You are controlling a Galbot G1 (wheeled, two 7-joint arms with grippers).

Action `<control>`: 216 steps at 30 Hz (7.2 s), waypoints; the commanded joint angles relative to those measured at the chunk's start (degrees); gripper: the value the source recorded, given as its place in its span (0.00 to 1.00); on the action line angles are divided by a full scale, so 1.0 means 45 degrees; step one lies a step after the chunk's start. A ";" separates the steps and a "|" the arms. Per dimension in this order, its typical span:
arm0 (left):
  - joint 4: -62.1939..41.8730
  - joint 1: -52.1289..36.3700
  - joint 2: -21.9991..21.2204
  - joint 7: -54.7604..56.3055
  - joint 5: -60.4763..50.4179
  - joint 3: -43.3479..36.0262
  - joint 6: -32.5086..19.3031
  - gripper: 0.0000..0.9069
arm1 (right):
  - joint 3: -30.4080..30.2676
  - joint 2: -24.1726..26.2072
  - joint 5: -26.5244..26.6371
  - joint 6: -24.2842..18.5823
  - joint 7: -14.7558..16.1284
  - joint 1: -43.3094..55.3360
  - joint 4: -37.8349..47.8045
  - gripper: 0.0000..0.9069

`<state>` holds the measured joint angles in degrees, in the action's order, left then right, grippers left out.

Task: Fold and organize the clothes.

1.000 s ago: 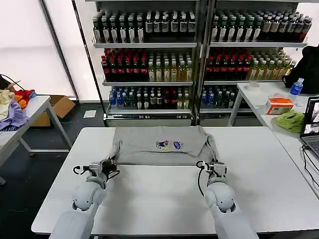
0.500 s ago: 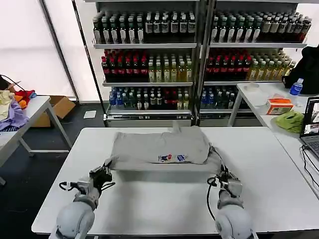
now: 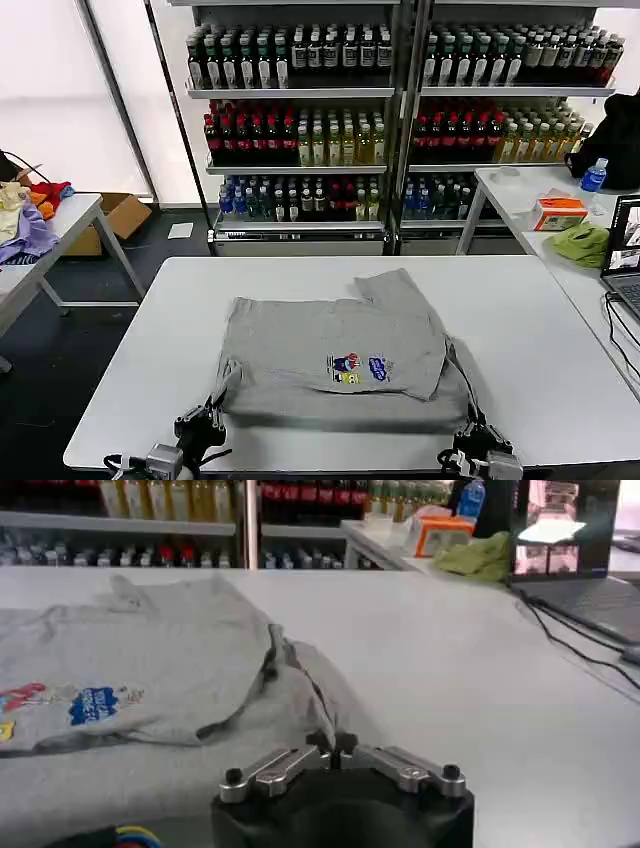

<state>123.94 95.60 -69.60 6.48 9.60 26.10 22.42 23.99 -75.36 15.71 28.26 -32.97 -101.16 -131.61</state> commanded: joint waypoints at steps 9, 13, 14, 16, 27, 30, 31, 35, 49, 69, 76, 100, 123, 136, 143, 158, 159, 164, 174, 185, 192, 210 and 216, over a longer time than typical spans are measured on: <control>0.2465 0.3788 -0.0352 0.0319 -0.0861 -0.0437 -0.0218 1.00 | 0.0124 0.0072 -0.0310 0.0023 -0.0479 -0.1954 -0.2032 1.00; 0.2934 0.3332 -0.0482 0.0387 -0.0760 -0.0099 -0.0366 1.00 | 0.0283 -0.0109 -0.0346 -0.0349 -0.0552 -0.1691 -0.2315 1.00; 0.3064 0.2909 -0.0468 0.0386 -0.0491 0.0308 -0.0313 1.00 | 0.0505 -0.0162 -0.0292 -0.0519 -0.0428 -0.0989 -0.2326 1.00; 0.3126 0.2079 -0.0305 0.0416 0.0236 0.0867 -0.0214 1.00 | 0.0979 -0.0179 -0.0056 -0.0476 -0.0297 0.0254 -0.2200 1.00; 0.0762 -0.4113 0.1981 -0.1753 0.2389 0.1887 0.0363 1.00 | 0.2249 0.2196 0.1676 -0.0012 0.5328 0.6107 0.0898 1.00; -0.0666 -0.5608 0.2577 -0.2224 0.2623 0.1093 0.0445 1.00 | 0.1466 0.3074 0.2062 0.0105 0.5432 0.8052 0.2811 1.00; -0.1024 -0.6171 0.2697 -0.2326 0.3231 0.0835 0.0682 1.00 | 0.0903 0.3281 0.2297 0.0386 0.5108 0.9066 0.3526 1.00; -0.2787 -0.7739 0.2665 -0.2327 0.4417 -0.0490 0.1172 1.00 | -0.1127 0.3180 0.1764 0.1093 0.3530 1.1449 0.5951 1.00; -0.7210 -1.0660 0.1993 -0.2264 0.4349 -0.2743 0.1574 1.00 | -0.2766 0.1112 0.0910 0.0944 0.3145 1.3830 1.0502 1.00; -0.8915 -1.1093 0.1442 -0.1745 0.3701 -0.2812 0.2183 1.00 | -0.2789 -0.0576 0.0067 0.0622 0.3736 1.4631 1.3053 1.00; -0.9591 -1.1279 0.1229 -0.1772 0.3554 -0.2889 0.2084 1.00 | -0.2776 -0.0935 0.0031 0.0557 0.3846 1.5082 1.3889 1.00; -1.0021 -1.1001 0.1154 -0.1818 0.3391 -0.2806 0.2054 0.01 | -0.2509 -0.1615 -0.0065 0.0171 0.4162 1.5174 1.5592 0.00; -0.7965 -0.9383 0.0947 -0.1981 0.3479 -0.2561 0.2253 0.01 | -0.2444 -0.1493 -0.0091 0.0714 0.3589 1.4115 1.3882 0.00; -0.7095 -0.9342 0.1182 -0.1404 0.3568 -0.1891 -0.0221 0.00 | -0.2135 -0.1592 -0.0030 0.0084 0.3771 1.3849 1.1860 0.00; -0.6502 -0.8908 0.1237 -0.1538 0.3567 -0.1720 -0.0389 0.00 | -0.2262 -0.1412 -0.0096 0.0130 0.3878 1.3246 1.0443 0.00; -0.4086 -0.6750 0.1611 -0.1634 0.3519 -0.1155 0.0101 0.00 | -0.1251 0.0386 0.0214 0.0809 0.2850 0.9045 0.5096 0.00; -0.3995 -0.6664 0.1600 -0.1635 0.3510 -0.1149 0.0108 0.00 | -0.1191 0.0471 0.0228 0.0821 0.2854 0.8838 0.4866 0.00; -0.3271 -0.5595 0.1549 -0.1786 0.3182 -0.1094 0.0200 0.00 | -0.0422 0.0761 0.0440 0.1011 0.2697 0.7145 0.3346 0.00; -0.3079 -0.4245 0.1502 -0.2003 0.2649 -0.0606 0.0078 0.00 | 0.0929 0.1047 0.0620 0.0926 0.2657 0.4735 0.2082 0.00; -0.3066 -0.3435 0.1261 -0.2201 0.2108 -0.0683 0.0060 0.00 | 0.1335 0.0994 0.0533 0.0444 0.2618 0.3357 0.2310 0.00; -0.3655 -0.3588 0.1085 -0.2328 0.1825 -0.0721 -0.0007 0.00 | 0.0948 0.0845 0.0244 0.0164 0.2640 0.3485 0.3014 0.00; -0.2274 -0.3203 0.0856 -0.2183 0.1037 -0.0456 -0.0019 1.00 | 0.0866 0.0533 -0.0201 -0.0106 0.2634 0.3448 0.2722 1.00; -0.1298 -0.2964 0.0358 -0.1729 0.1009 0.0062 0.0222 1.00 | 0.1596 0.0619 -0.0004 -0.0037 0.2549 0.3067 0.1139 1.00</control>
<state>111.88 81.15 -66.24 -2.97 14.85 24.35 22.76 29.06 -72.45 15.66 28.22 -21.48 -86.09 -120.65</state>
